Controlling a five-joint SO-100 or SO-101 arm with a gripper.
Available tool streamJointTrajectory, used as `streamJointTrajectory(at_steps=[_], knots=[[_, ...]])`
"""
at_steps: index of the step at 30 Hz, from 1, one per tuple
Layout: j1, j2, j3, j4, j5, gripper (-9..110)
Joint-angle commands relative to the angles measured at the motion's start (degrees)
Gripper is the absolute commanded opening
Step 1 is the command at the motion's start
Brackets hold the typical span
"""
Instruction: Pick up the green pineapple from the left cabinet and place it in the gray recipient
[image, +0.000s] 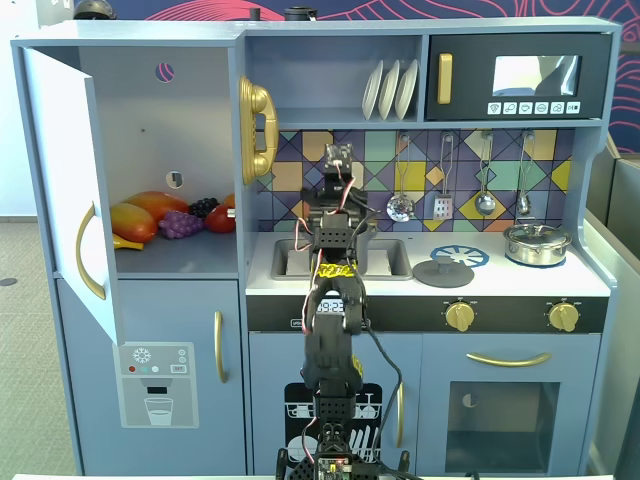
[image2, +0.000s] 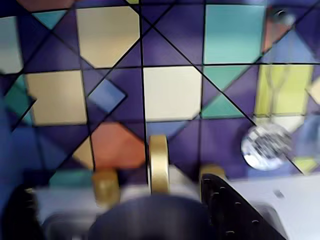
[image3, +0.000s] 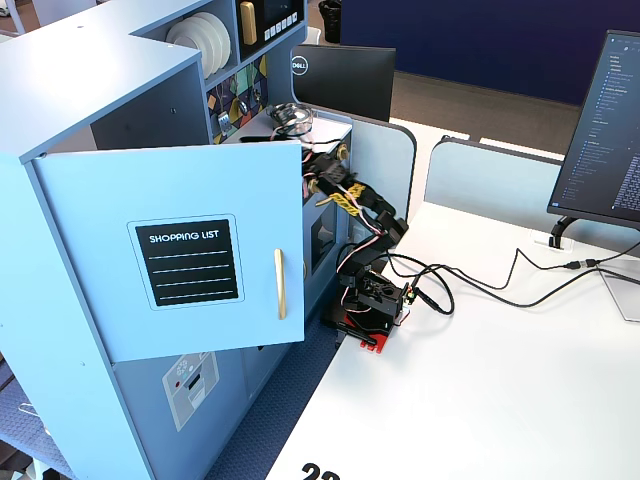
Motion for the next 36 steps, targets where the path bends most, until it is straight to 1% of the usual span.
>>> streamJointTrajectory(at_steps=[1,2,3,5,7,8,10,13,15,17,19,20,25,30,33,36], knots=[[1.85,14.68,-5.27,23.38,-5.71,12],[2.29,17.84,-3.16,29.88,-6.59,3],[2.81,21.01,0.0,34.63,-6.15,0],[2.99,26.54,8.09,40.43,-5.27,0],[1.05,31.2,17.4,42.63,-3.69,0],[0.35,33.57,22.85,42.63,-3.25,0],[-0.79,37.09,34.19,40.34,0.88,0],[-1.93,40.34,50.45,34.98,2.11,0],[-2.02,42.1,58.27,32.43,1.76,0],[-3.16,44.3,63.54,31.46,6.68,0],[-3.6,47.29,67.15,34.89,5.89,0],[-3.87,48.43,68.47,36.39,7.03,0],[-4.04,48.43,72.07,45.26,4.92,0],[-2.37,48.52,77.96,46.14,5.45,0],[-3.96,48.52,78.05,50.01,8.0,0],[-4.83,48.52,78.05,54.05,7.12,0]])
